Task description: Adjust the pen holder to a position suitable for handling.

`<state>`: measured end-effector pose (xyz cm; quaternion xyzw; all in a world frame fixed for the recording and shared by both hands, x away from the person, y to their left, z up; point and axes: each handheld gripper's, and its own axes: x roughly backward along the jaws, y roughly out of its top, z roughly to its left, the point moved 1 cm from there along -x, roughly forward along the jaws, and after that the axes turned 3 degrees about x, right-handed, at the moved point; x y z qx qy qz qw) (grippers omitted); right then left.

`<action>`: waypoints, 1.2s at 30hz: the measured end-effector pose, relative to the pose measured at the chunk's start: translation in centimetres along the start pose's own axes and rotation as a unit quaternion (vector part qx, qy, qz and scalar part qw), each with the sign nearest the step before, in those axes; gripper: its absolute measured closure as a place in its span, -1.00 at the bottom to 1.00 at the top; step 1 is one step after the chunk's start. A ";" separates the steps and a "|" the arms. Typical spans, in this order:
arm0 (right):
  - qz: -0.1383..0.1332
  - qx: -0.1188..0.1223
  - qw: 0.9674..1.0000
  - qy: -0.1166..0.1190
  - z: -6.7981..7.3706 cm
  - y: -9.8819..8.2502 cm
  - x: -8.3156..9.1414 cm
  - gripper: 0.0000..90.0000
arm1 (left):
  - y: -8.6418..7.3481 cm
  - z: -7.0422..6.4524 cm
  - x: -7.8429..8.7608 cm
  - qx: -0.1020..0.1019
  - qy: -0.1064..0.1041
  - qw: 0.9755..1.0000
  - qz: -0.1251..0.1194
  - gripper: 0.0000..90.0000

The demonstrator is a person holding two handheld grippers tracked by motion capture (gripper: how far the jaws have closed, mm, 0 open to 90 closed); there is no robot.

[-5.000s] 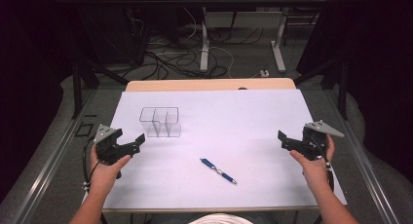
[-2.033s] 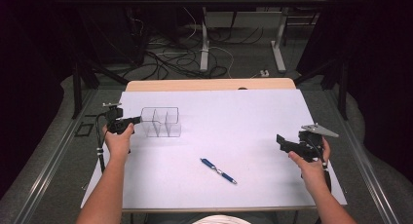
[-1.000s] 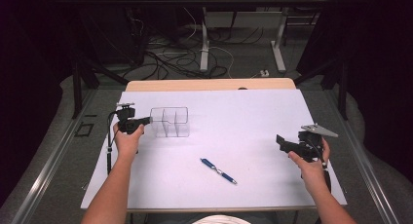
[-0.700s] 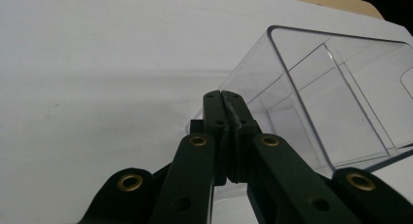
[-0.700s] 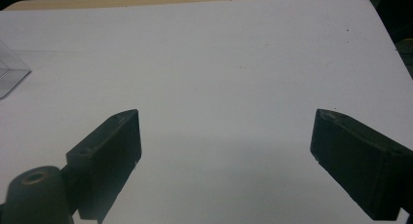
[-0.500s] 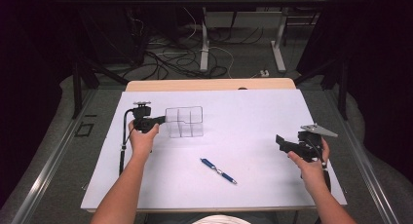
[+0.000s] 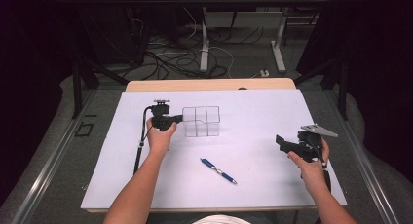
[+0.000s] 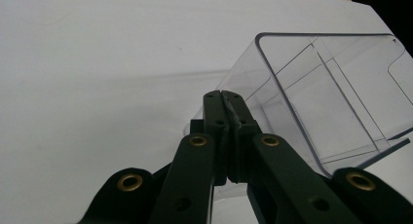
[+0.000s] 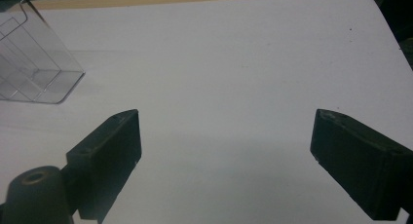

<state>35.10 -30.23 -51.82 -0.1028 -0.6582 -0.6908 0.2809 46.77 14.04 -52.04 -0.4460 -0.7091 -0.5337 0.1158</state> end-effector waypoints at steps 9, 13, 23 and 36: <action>0.000 0.000 1.000 0.002 0.0 0.0 0.0 -0.76 | 0.1 -1.6 -1.3 -0.002 -0.013 1.000 0.003 1.00; -0.001 0.002 1.000 0.003 0.0 0.0 0.0 -0.76 | 0.2 -2.1 -1.6 -0.006 -0.015 1.000 0.008 1.00; 0.001 -0.001 1.000 0.003 0.2 0.0 0.0 -0.76 | 0.2 -2.6 -2.0 -0.008 -0.021 1.000 0.007 1.00; -0.002 0.001 1.000 -0.001 0.2 0.0 0.0 -0.74 | 0.3 -1.8 -0.4 -0.013 -0.006 1.000 0.004 0.87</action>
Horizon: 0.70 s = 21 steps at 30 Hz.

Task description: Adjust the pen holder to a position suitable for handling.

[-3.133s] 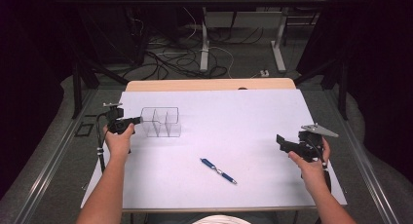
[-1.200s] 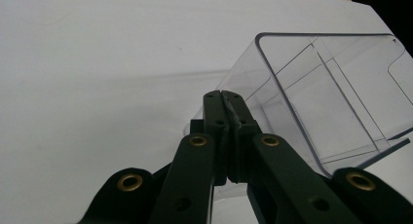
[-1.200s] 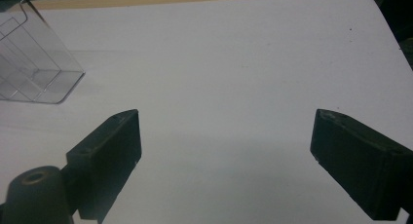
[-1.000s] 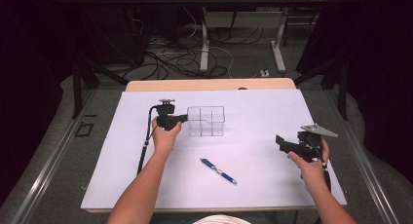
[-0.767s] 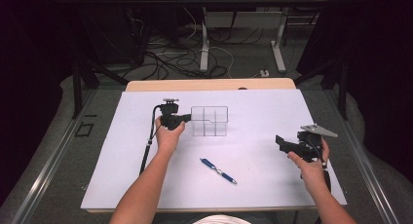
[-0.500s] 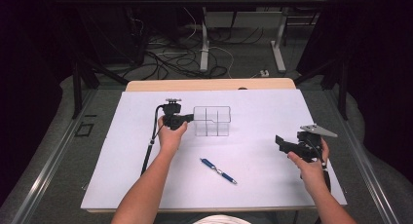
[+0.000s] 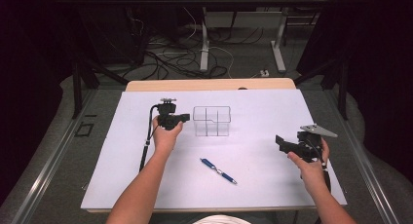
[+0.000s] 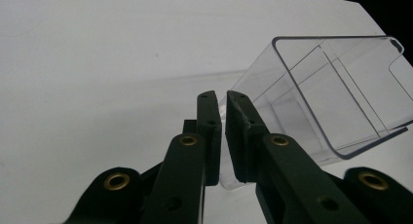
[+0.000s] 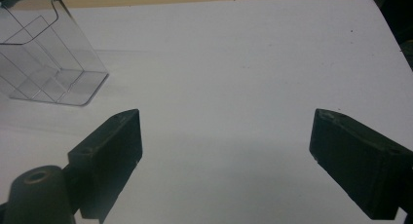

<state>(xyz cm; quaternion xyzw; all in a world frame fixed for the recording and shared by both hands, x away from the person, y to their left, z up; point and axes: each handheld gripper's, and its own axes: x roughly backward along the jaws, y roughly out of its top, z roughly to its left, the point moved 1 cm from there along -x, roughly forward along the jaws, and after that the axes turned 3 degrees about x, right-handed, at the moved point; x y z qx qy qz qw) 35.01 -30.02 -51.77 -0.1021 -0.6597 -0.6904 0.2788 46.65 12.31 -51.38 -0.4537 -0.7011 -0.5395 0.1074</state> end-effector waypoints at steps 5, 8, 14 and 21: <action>0.001 0.001 1.000 0.000 0.1 0.0 0.0 -0.74 | -0.2 0.4 0.7 0.005 -0.007 1.000 -0.011 0.76; 0.003 0.001 1.000 0.002 0.0 0.0 0.0 -0.74 | -0.2 0.5 1.3 0.008 -0.010 1.000 -0.019 0.68; -0.001 0.006 1.000 0.001 0.1 0.1 0.1 -0.72 | -0.1 0.3 2.7 -0.002 -0.027 0.999 -0.030 0.48; -0.004 0.013 1.000 0.003 0.1 0.2 0.2 -0.67 | -0.3 -0.2 4.3 -0.013 -0.033 0.998 -0.058 0.28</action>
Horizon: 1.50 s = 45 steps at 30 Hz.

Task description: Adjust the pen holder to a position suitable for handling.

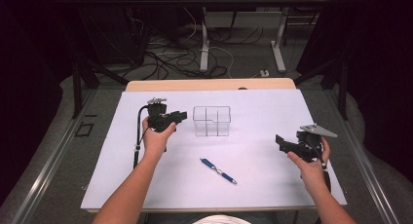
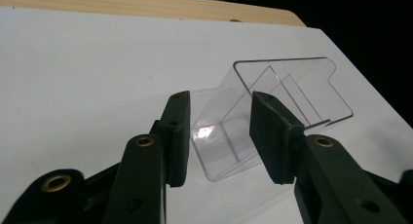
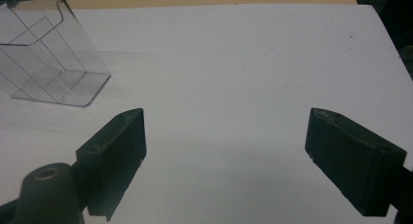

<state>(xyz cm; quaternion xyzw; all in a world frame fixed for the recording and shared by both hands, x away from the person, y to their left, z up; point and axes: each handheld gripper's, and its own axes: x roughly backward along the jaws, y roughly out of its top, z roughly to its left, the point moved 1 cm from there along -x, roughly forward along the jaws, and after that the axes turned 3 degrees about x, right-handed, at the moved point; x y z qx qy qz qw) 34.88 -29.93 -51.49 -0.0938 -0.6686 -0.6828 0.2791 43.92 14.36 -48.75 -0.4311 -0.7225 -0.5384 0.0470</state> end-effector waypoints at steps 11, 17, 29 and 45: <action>-0.006 0.026 0.999 0.032 1.3 0.4 0.1 -0.46 | -0.7 -0.8 2.4 -0.032 -0.012 0.999 -0.026 -0.09; -0.007 0.037 0.998 0.042 2.0 0.6 0.4 -0.38 | -1.1 -1.4 3.2 -0.070 -0.010 0.997 -0.029 -0.23; 0.015 0.069 0.996 0.063 3.5 0.9 0.5 -0.35 | -2.1 -1.3 4.1 -0.134 0.001 0.990 -0.044 -0.27; 0.055 0.119 0.987 0.092 5.5 0.7 -0.5 -0.35 | -4.5 0.4 6.3 -0.114 0.018 0.993 -0.026 -0.64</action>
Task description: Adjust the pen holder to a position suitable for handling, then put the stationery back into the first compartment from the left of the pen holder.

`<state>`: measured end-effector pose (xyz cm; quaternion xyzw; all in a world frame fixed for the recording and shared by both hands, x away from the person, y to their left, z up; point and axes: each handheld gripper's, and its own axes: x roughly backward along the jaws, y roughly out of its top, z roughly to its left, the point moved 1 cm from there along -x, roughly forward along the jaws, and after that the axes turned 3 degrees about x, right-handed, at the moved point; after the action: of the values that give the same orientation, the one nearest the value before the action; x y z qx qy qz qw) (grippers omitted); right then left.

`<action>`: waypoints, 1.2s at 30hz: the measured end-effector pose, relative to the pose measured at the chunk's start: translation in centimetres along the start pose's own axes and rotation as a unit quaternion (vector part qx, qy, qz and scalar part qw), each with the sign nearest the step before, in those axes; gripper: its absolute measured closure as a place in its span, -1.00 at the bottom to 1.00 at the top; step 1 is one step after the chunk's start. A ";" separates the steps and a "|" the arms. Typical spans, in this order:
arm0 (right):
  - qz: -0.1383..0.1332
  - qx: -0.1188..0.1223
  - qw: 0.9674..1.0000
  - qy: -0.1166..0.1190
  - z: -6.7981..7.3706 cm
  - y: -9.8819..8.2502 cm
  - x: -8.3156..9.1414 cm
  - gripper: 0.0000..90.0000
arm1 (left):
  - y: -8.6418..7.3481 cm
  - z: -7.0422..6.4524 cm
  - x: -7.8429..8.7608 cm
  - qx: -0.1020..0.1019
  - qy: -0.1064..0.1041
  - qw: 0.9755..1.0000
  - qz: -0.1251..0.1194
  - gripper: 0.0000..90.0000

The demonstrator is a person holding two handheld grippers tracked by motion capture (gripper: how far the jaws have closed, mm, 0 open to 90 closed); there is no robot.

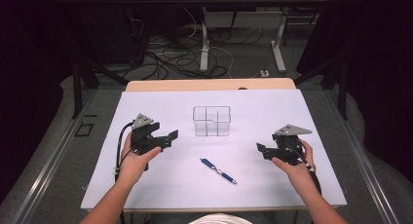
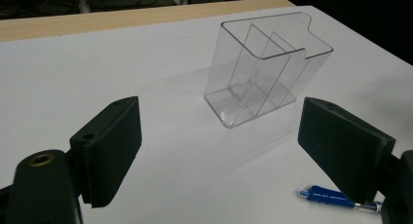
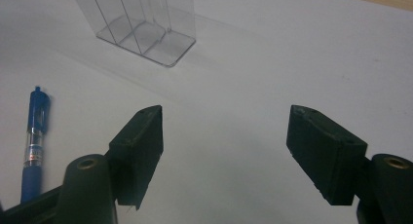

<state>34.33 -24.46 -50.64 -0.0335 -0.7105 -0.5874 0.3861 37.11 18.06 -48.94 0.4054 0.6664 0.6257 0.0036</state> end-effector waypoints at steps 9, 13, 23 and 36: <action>0.020 0.005 1.000 0.022 0.9 0.1 -0.6 -0.35 | -0.7 0.1 0.7 -0.008 -0.004 1.000 -0.008 -1.00; 0.030 0.032 0.999 0.028 1.6 0.3 -1.0 -0.29 | -0.5 -0.1 0.9 -0.009 -0.008 1.000 -0.014 -1.00; 0.041 0.048 0.995 0.071 2.7 0.8 -1.5 -0.04 | -0.7 -0.7 0.7 -0.029 -0.008 1.000 -0.008 -0.99; 0.079 0.074 0.988 0.112 5.3 1.2 -1.5 0.33 | -1.0 -1.1 0.6 -0.049 -0.008 0.999 0.005 -0.91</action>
<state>33.30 -18.91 -50.64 0.0054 -0.6994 -0.5008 0.5099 35.65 17.60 -49.26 0.4132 0.6329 0.6543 0.0257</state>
